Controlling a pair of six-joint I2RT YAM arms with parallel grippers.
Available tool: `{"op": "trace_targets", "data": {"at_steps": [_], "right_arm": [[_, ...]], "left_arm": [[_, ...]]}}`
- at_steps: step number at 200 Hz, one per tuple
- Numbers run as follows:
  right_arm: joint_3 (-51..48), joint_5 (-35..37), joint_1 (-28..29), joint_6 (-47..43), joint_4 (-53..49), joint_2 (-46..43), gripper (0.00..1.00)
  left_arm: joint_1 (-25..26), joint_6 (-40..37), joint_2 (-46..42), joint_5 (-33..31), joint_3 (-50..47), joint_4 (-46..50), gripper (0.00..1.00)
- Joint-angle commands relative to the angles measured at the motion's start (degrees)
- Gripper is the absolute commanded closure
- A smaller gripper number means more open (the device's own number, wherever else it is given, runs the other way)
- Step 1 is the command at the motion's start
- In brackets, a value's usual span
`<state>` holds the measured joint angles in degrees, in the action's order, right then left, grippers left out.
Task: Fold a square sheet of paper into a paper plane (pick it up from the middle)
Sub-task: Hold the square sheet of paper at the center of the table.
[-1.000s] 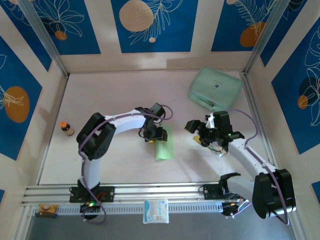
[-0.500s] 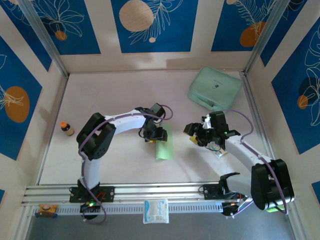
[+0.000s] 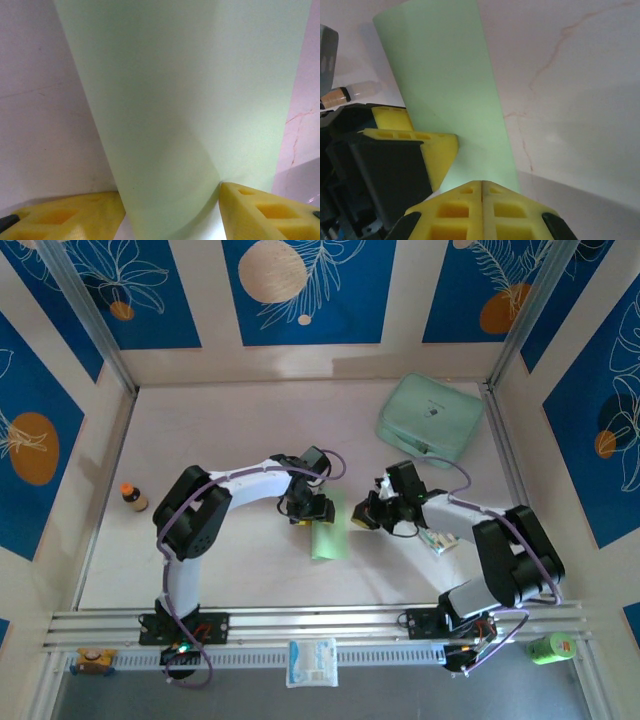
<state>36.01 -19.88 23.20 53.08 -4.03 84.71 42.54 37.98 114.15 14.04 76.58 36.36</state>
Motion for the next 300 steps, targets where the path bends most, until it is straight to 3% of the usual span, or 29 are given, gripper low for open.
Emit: {"op": "trace_targets", "data": {"at_steps": [1, 63, 143, 201, 246, 300], "right_arm": [[2.09, 0.71, 1.86, 0.78, 2.04, 3.2, 0.99], [5.64, 0.96, 5.48, 0.78, 3.15, 9.91, 1.0], [6.05, 1.15, 5.93, -1.16, 1.67, 13.14, 1.0], [6.62, 8.19, 6.42, -6.06, -7.14, 15.55, 1.0], [8.66, 10.21, 6.33, -11.75, -10.22, 16.75, 1.0], [13.4, 12.05, 6.24, -15.72, -14.81, 19.56, 1.0]], "left_arm": [[-0.1, -1.39, 5.9, -6.22, -3.19, 0.91, 0.39], [-0.03, -1.11, 5.82, -6.31, -3.45, 0.73, 0.39], [0.15, -0.9, 6.04, -6.22, -3.54, 0.56, 0.39], [0.25, -0.31, 5.27, -5.45, -2.95, 0.12, 0.39], [0.21, 1.99, -2.26, -6.08, -2.55, -0.91, 0.36], [-1.46, 4.74, -15.38, -11.18, -6.52, -3.73, 0.34]]}}
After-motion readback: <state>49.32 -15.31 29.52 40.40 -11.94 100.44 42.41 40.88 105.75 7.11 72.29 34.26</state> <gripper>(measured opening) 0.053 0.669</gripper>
